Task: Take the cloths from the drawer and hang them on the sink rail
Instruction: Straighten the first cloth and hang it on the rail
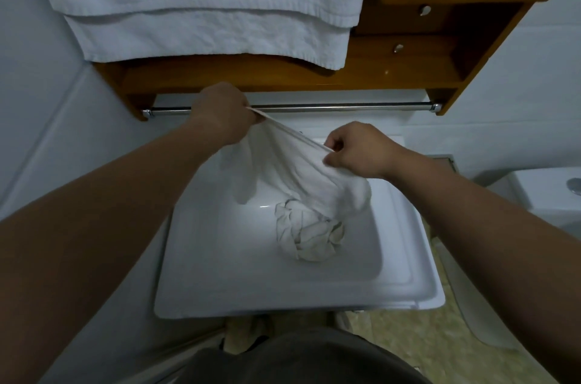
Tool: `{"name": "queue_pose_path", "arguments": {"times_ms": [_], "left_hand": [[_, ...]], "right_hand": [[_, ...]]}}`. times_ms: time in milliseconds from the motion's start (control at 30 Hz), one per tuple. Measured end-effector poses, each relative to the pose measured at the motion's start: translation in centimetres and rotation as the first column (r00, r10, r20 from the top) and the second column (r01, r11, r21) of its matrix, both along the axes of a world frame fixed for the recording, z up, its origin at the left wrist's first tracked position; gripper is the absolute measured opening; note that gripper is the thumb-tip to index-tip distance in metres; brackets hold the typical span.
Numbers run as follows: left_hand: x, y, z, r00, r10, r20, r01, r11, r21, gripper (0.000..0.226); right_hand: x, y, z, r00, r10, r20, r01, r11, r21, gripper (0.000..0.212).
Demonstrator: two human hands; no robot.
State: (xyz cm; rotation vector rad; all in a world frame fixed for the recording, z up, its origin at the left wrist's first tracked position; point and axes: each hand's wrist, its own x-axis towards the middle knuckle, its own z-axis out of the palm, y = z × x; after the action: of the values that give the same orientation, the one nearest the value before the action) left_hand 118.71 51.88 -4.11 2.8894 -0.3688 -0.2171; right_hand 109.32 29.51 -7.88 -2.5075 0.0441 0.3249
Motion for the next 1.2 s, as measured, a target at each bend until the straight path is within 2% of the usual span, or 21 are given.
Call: {"name": "queue_pose_path", "arguments": {"times_ms": [67,233,400,567,667,800,867,967,1100,1200], "left_hand": [[0.8,1.3,0.1,0.997,0.07,-0.022,-0.07,0.997,-0.017,0.05],[1.6,3.5,-0.2,0.987,0.159,-0.017,-0.159,0.987,0.014,0.048],[1.8,3.8,-1.2,0.984,0.18,-0.012,-0.178,0.979,0.098,0.05],[2.2,5.2,-2.0,0.964,0.261,-0.039,-0.257,0.963,0.085,0.053],[2.2,5.4,-2.0,0.959,0.278,-0.053,-0.275,0.959,0.063,0.056],[1.7,4.9,-1.5,0.961,0.259,-0.098,-0.256,0.966,0.037,0.056],[1.0,4.4,-1.3,0.958,0.225,-0.176,-0.234,0.972,-0.033,0.057],[-0.8,2.7,-0.6,0.945,0.199,-0.259,-0.254,0.946,-0.203,0.077],[-2.2,0.5,-0.1,0.892,0.135,-0.432,-0.364,0.78,-0.509,0.087],[-2.9,-0.6,0.4,0.829,0.0,-0.559,-0.422,0.656,-0.626,0.083]], "right_hand": [[-0.4,-0.7,-0.6,1.0,-0.001,-0.027,0.0,0.998,-0.056,0.008],[-0.6,-1.7,-0.9,0.995,-0.103,-0.015,0.104,0.994,0.038,0.023],[-0.3,-1.4,-1.0,0.992,-0.12,0.041,0.119,0.993,0.022,0.017],[-0.7,-1.9,-0.6,0.978,-0.209,-0.004,0.205,0.954,0.218,0.007],[-1.0,-1.7,-0.5,0.978,-0.209,0.012,0.201,0.956,0.215,0.003],[-1.3,-1.0,0.3,0.965,-0.251,0.08,0.221,0.936,0.274,0.013],[-1.4,-0.3,1.0,0.956,-0.271,0.11,0.218,0.91,0.351,0.012],[-1.4,1.2,2.2,0.946,-0.307,0.1,0.218,0.836,0.503,0.01],[-1.1,3.2,3.3,0.93,-0.359,0.083,0.242,0.764,0.598,0.007],[-1.0,4.1,3.7,0.954,-0.299,-0.013,0.222,0.681,0.698,0.005]]}}
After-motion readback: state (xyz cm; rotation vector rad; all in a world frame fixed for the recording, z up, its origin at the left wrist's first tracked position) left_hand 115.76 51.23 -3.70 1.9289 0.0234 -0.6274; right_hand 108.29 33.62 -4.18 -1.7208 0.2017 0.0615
